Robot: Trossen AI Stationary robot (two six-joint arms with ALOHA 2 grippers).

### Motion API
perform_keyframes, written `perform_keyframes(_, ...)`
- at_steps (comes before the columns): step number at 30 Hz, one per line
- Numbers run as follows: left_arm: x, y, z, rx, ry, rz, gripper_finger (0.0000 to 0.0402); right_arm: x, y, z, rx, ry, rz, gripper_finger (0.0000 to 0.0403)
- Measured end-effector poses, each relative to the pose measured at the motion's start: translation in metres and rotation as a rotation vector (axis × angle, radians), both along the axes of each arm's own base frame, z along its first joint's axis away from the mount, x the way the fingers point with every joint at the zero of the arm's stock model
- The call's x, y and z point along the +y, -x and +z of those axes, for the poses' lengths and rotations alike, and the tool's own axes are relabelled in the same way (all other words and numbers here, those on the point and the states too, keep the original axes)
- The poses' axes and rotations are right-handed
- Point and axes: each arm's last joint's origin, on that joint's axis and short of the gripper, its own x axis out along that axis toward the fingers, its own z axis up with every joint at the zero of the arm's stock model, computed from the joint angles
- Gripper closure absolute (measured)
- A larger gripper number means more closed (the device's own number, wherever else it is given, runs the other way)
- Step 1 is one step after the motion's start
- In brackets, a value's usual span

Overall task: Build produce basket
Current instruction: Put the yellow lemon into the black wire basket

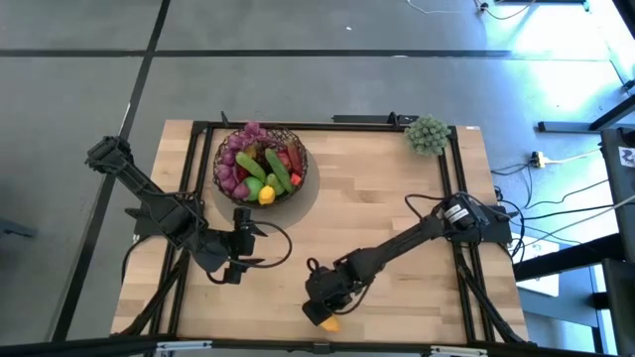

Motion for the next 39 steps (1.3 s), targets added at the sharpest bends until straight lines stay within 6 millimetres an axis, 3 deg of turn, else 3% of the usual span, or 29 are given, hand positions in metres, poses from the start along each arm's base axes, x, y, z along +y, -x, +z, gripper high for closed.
perform_keyframes(11,0.0,0.0,0.0,0.0,0.0,0.0,0.0122,-0.001,0.001,-0.001,0.008,0.015,-0.001,0.0186)
perform_keyframes(27,0.0,0.0,0.0,0.0,0.0,0.0,0.0122,0.014,0.009,-0.002,-0.047,0.09,0.045,0.0186)
perform_keyframes(39,0.0,0.0,0.0,0.006,-0.005,0.0,0.0122,0.02,0.002,-0.029,-0.022,0.073,0.062,0.0186)
